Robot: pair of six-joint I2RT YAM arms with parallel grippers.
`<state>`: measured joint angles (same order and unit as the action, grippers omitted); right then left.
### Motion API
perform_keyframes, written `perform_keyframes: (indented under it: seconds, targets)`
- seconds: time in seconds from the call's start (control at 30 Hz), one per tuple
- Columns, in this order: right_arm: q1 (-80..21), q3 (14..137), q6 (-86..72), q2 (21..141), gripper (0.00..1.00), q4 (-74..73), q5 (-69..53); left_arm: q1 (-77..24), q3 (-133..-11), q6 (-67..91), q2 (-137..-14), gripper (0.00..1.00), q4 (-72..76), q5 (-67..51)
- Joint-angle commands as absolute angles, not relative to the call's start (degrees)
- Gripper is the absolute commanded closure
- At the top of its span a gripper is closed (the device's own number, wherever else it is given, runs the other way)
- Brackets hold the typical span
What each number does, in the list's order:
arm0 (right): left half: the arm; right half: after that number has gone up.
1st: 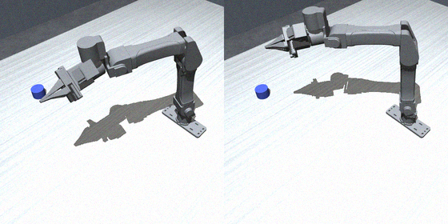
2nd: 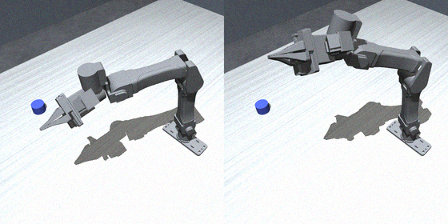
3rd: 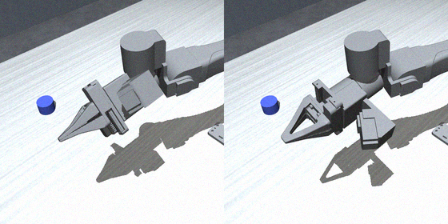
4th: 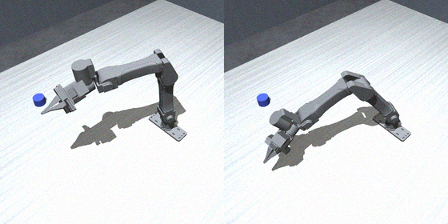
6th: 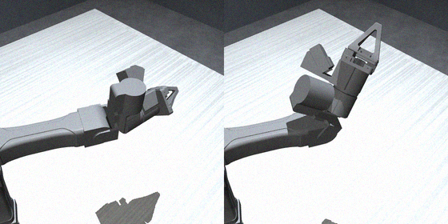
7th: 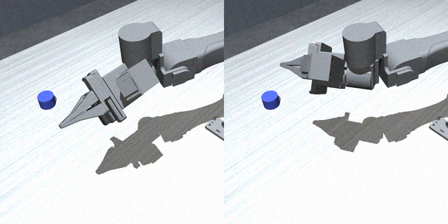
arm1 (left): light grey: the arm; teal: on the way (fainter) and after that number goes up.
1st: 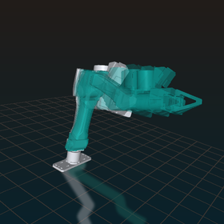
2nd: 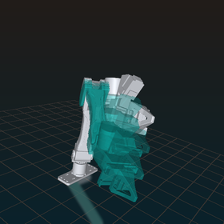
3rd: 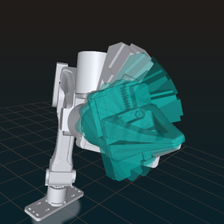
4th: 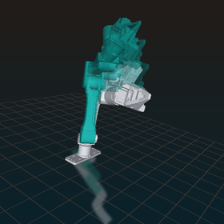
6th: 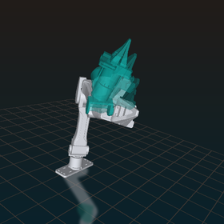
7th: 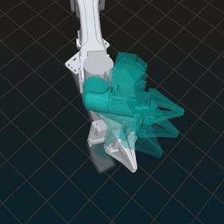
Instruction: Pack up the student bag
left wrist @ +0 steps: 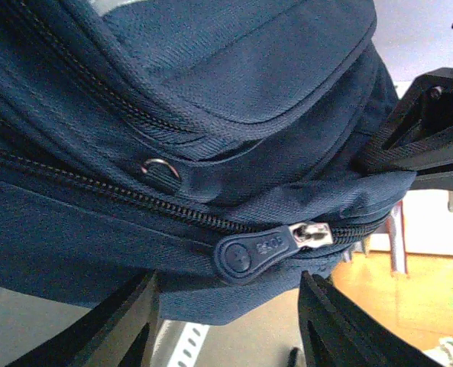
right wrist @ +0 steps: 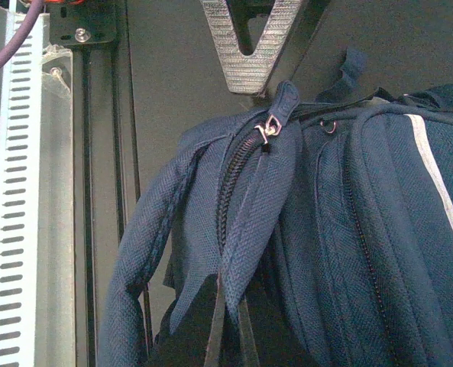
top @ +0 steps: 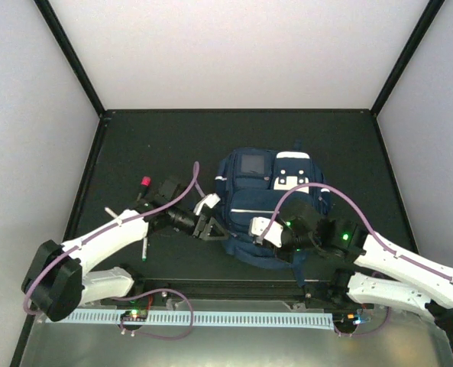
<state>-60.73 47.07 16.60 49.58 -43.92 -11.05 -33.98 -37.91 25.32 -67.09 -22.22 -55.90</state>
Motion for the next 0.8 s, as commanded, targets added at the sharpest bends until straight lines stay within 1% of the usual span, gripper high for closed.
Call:
perform_keyframes:
  seconds: [0.0, 0.13, 0.3, 0.47, 0.53, 0.67, 0.77]
  targets:
    - [-60.99, 47.6, 16.17, 48.87, 0.98, -35.7, -11.2, -35.01, -37.66, 31.35, -67.2, 0.5, -14.98, -60.1]
    - [-61.07, 47.52, 16.19, 49.0, 0.98, -35.74, -11.75, -35.34, -36.83, 34.18, -68.01, 0.59, -10.86, -61.37]
    - [-60.96, 47.13, 16.18, 48.87, 0.98, -35.82, -12.16, -35.64, -36.81, 37.56, -68.33, 0.62, -5.68, -62.56]
    - [-61.03, 46.77, 16.03, 48.93, 0.98, -35.51, -12.28, -36.29, -37.74, 38.46, -69.1, 0.73, -4.63, -63.2]
    - [-61.08, 46.76, 15.86, 49.04, 0.98, -35.57, -12.42, -36.45, -37.71, 37.88, -69.25, 0.73, -5.22, -62.62]
    - [-61.01, 46.67, 15.75, 49.09, 0.98, -35.37, -12.61, -36.59, -37.43, 35.78, -71.14, 0.71, -8.78, -61.36]
    - [-61.11, 46.7, 15.78, 49.04, 0.98, -35.41, -12.81, -36.88, -36.71, 37.22, -71.79, 0.71, -6.88, -61.37]
